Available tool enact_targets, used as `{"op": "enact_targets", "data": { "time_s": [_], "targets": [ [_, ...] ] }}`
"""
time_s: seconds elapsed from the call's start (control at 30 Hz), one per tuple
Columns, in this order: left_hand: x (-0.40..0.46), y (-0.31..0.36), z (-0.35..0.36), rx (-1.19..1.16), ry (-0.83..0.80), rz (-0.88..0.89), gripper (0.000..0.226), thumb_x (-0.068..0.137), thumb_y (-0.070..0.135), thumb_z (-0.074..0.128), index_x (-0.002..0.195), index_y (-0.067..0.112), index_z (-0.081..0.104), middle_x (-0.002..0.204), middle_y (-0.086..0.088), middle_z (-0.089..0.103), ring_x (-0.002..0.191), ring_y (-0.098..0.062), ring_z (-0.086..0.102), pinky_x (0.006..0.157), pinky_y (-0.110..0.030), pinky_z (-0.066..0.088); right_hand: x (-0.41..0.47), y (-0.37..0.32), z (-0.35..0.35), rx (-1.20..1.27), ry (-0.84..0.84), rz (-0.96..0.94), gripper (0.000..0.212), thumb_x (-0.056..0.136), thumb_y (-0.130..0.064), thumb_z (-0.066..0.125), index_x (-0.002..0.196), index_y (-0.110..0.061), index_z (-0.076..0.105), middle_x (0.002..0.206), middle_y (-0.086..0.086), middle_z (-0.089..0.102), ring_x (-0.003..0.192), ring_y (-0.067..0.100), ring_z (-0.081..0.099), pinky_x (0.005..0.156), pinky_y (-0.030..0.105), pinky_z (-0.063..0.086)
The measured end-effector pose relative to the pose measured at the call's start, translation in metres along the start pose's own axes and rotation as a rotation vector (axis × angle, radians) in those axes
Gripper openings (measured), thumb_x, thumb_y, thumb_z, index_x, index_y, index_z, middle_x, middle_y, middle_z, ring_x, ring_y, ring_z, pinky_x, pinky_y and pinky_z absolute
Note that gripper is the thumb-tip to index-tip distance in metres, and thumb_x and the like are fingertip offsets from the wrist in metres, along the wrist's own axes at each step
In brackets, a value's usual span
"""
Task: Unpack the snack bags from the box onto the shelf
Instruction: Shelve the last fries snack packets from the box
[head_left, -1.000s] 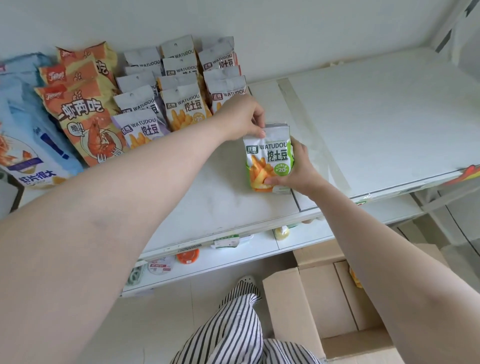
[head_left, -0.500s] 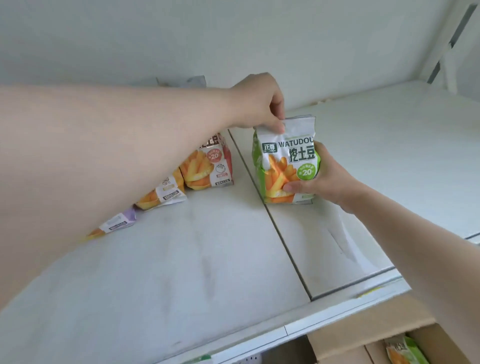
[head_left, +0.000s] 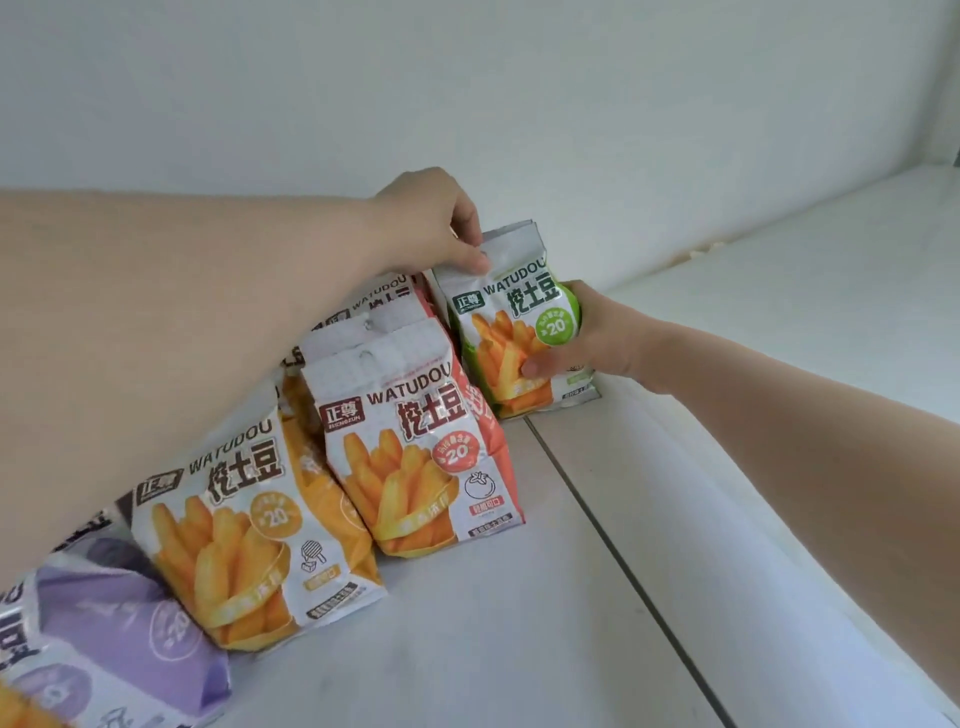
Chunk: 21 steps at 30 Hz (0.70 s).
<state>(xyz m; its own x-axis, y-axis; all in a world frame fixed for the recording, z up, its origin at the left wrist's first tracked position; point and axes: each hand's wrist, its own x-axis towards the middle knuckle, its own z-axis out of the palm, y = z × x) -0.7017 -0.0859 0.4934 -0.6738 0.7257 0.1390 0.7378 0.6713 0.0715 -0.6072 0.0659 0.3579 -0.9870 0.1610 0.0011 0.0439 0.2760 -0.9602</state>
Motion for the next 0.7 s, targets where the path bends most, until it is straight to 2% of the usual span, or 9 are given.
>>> {"op": "enact_targets", "data": {
  "time_s": [0.13,0.2,0.33,0.43,0.6,0.7],
  "targets": [
    [0.016,-0.017,0.006,-0.001,0.041,-0.036,0.024,0.08,0.031,0.076,0.096,0.014,0.069,0.093,0.001,0.056,0.09,-0.014,0.049,0.073,-0.022,0.031,0.026,-0.005,-0.001,0.051,-0.022,-0.018,0.078,0.064,0.001,0.086,0.129,-0.017,0.046,0.118,0.003,0.066,0.107,0.019,0.065,0.09,0.035,0.056],
    [0.021,-0.027,0.008,0.004,0.052,-0.059,0.025,0.081,0.032,0.075,0.096,0.013,0.069,0.093,-0.001,0.056,0.089,-0.016,0.049,0.072,-0.023,0.031,0.037,-0.006,0.002,0.066,-0.012,-0.021,0.084,0.059,-0.002,0.09,0.13,-0.018,0.046,0.118,0.004,0.066,0.106,0.021,0.066,0.092,0.04,0.055],
    [0.026,-0.041,0.01,-0.019,0.074,-0.08,0.025,0.08,0.037,0.075,0.091,0.015,0.07,0.086,-0.002,0.06,0.084,-0.018,0.053,0.065,-0.025,0.035,0.052,0.0,0.011,0.165,0.008,-0.027,0.096,0.062,0.002,0.087,0.14,-0.018,0.035,0.123,0.005,0.063,0.111,0.024,0.064,0.093,0.043,0.055],
    [0.029,-0.047,0.012,-0.064,0.088,-0.064,0.026,0.078,0.04,0.075,0.089,0.017,0.07,0.093,-0.001,0.063,0.095,-0.018,0.057,0.075,-0.026,0.038,0.053,0.013,0.018,0.254,0.033,-0.06,0.099,0.066,0.003,0.085,0.142,-0.023,0.028,0.123,0.005,0.062,0.114,0.023,0.062,0.096,0.045,0.053],
    [0.029,-0.047,0.017,-0.063,0.028,-0.037,0.035,0.074,0.044,0.077,0.097,0.019,0.067,0.098,0.001,0.052,0.094,-0.016,0.047,0.073,-0.025,0.031,0.054,0.015,0.016,0.271,-0.02,-0.088,0.1,0.062,-0.004,0.09,0.143,-0.02,0.033,0.125,0.004,0.063,0.115,0.02,0.063,0.093,0.039,0.056],
    [0.029,-0.049,0.017,-0.04,0.039,-0.044,0.03,0.074,0.044,0.077,0.09,0.022,0.065,0.095,0.002,0.051,0.093,-0.015,0.046,0.073,-0.024,0.029,0.054,0.014,0.017,0.257,-0.013,-0.108,0.098,0.061,-0.008,0.09,0.142,-0.02,0.036,0.124,0.003,0.064,0.112,0.018,0.065,0.09,0.037,0.057]
  ]
}}
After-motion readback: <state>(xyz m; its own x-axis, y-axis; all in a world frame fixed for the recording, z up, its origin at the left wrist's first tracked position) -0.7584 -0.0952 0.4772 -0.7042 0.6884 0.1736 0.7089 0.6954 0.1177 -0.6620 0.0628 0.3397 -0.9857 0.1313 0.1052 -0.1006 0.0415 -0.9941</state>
